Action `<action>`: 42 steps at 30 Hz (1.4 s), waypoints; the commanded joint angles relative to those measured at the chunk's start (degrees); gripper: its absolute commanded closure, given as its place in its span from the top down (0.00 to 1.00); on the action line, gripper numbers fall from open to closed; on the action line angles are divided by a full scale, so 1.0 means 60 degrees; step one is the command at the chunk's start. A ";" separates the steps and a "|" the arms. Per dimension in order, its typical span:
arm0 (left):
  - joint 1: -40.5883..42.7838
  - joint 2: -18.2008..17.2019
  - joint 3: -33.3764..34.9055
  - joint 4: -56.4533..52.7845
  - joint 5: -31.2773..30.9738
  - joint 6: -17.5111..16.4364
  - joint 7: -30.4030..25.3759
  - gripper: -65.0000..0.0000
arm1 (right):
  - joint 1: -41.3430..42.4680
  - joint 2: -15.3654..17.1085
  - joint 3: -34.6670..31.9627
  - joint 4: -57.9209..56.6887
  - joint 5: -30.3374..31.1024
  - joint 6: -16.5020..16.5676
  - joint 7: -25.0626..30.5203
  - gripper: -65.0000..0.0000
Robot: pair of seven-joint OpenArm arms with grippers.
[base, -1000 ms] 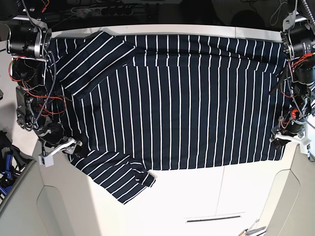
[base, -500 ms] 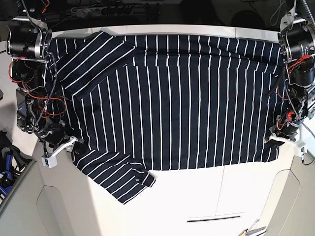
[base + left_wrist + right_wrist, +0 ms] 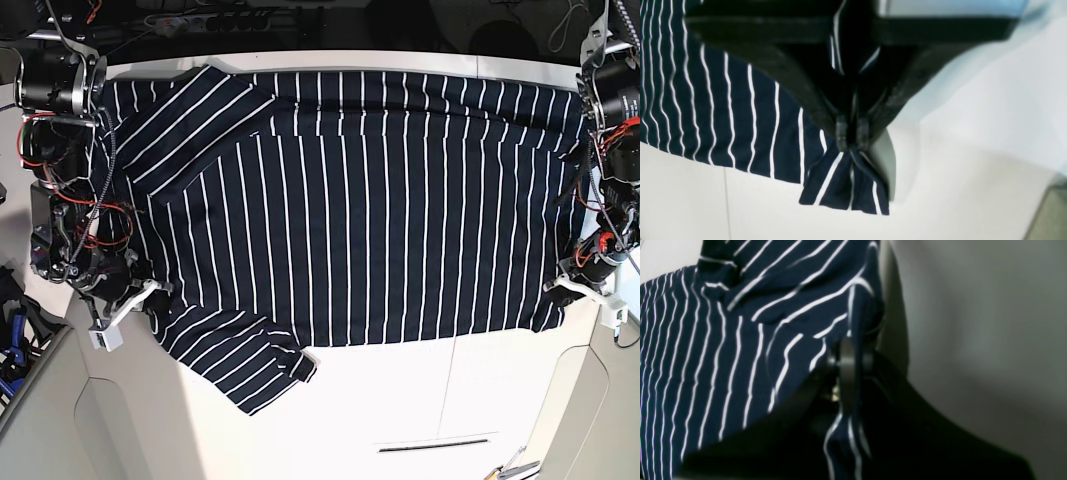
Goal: Fold the T-shirt properly
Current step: 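Grasp the hem corners with both grippers, then lift the hem and fold it over toward the collar edge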
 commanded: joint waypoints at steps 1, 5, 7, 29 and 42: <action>-0.0266 -0.0288 -0.0029 0.0328 -0.0149 -0.0153 0.0044 0.00 | 0.0302 0.0164 0.0022 0.0364 0.0157 0.0073 0.0058 0.00; -0.0259 -0.0412 -0.0029 0.1064 -0.0182 -0.0146 0.1020 0.00 | 0.0280 0.0350 0.0022 0.0867 0.0189 0.0073 -0.0386 0.00; -0.0237 -0.0455 -0.0029 0.1432 -0.0215 -0.0146 0.1443 0.00 | 0.0280 0.0444 0.0022 0.1071 0.0455 0.0073 -0.0692 0.00; 0.0929 -0.1373 -0.0029 0.2514 -0.2521 -0.0840 0.4011 0.00 | -0.1767 0.1257 0.0109 0.3927 0.2452 0.0073 -0.2171 0.00; 0.2677 -0.1647 -0.0029 0.4535 -0.2932 -0.0840 0.4375 0.00 | -0.3224 0.1526 0.0419 0.4940 0.2058 -0.0022 -0.2164 0.00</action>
